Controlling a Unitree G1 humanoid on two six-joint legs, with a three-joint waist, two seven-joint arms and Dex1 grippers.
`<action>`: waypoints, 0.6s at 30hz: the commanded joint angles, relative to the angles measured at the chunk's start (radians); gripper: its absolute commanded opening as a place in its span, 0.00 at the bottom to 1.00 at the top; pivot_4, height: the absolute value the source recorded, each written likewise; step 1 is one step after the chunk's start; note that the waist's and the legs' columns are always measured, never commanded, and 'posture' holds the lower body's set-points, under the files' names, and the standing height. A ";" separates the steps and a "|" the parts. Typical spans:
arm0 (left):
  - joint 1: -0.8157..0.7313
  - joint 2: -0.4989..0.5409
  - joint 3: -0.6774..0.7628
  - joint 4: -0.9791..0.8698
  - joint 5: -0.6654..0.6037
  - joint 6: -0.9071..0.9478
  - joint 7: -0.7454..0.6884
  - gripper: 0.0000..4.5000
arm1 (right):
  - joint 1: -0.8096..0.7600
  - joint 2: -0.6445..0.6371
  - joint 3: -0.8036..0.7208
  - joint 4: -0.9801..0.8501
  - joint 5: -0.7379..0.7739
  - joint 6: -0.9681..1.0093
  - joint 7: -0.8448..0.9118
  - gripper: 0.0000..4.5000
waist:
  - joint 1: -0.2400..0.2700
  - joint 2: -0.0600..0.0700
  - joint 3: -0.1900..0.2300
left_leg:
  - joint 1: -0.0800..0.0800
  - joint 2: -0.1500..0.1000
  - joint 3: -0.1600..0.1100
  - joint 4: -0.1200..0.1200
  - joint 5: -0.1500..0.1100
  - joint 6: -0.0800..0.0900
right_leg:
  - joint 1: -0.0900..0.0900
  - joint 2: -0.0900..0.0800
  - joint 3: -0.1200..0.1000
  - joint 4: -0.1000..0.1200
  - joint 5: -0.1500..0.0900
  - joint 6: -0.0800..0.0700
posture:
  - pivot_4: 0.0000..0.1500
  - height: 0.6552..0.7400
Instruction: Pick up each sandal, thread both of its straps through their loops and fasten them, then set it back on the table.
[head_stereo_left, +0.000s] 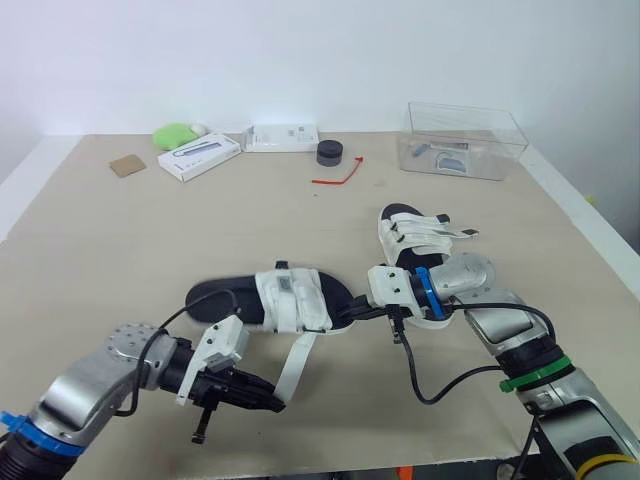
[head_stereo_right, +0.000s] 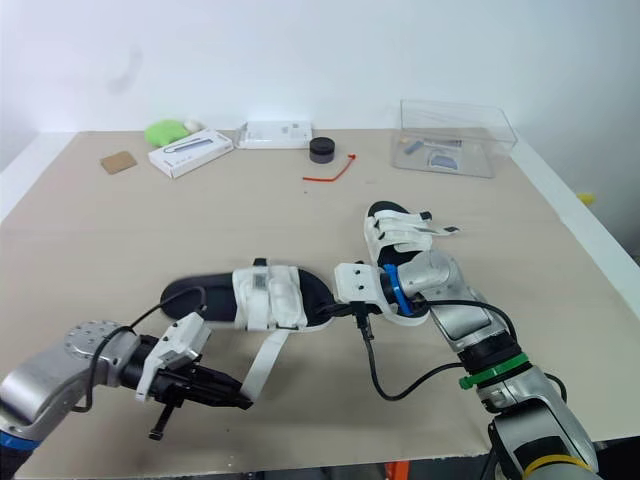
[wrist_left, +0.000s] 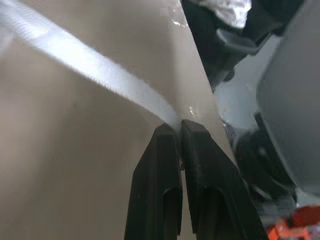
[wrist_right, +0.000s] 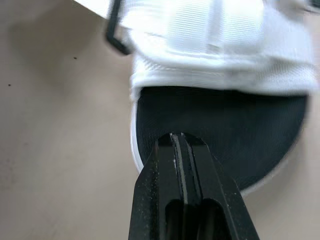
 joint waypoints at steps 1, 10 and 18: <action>0.020 0.016 -0.028 -0.053 -0.002 -0.004 -0.013 0.04 | 0.025 -0.021 0.028 0.062 -0.059 0.020 0.000 0.00 | 0.001 0.000 0.000 | 0.000 0.000 0.000 0.000 -0.001 0.001 | 0.000 0.001 0.000 0.000 -0.001 0.000 | 1.00 1.00; -0.068 0.041 -0.023 0.028 0.227 -0.351 -0.048 0.04 | 0.017 -0.021 0.034 0.083 -0.059 0.000 0.008 0.00 | 0.006 0.000 0.000 | 0.000 0.000 0.000 0.000 -0.002 0.002 | 0.000 0.000 -0.001 0.000 -0.002 -0.004 | 1.00 1.00; 0.013 0.036 -0.011 0.054 0.206 -0.418 -0.078 0.33 | 0.018 -0.018 0.037 0.081 -0.057 -0.003 0.006 0.00 | 0.005 0.000 0.000 | 0.000 0.000 0.001 0.001 -0.002 0.002 | 0.000 -0.001 -0.001 0.000 -0.002 -0.002 | 1.00 1.00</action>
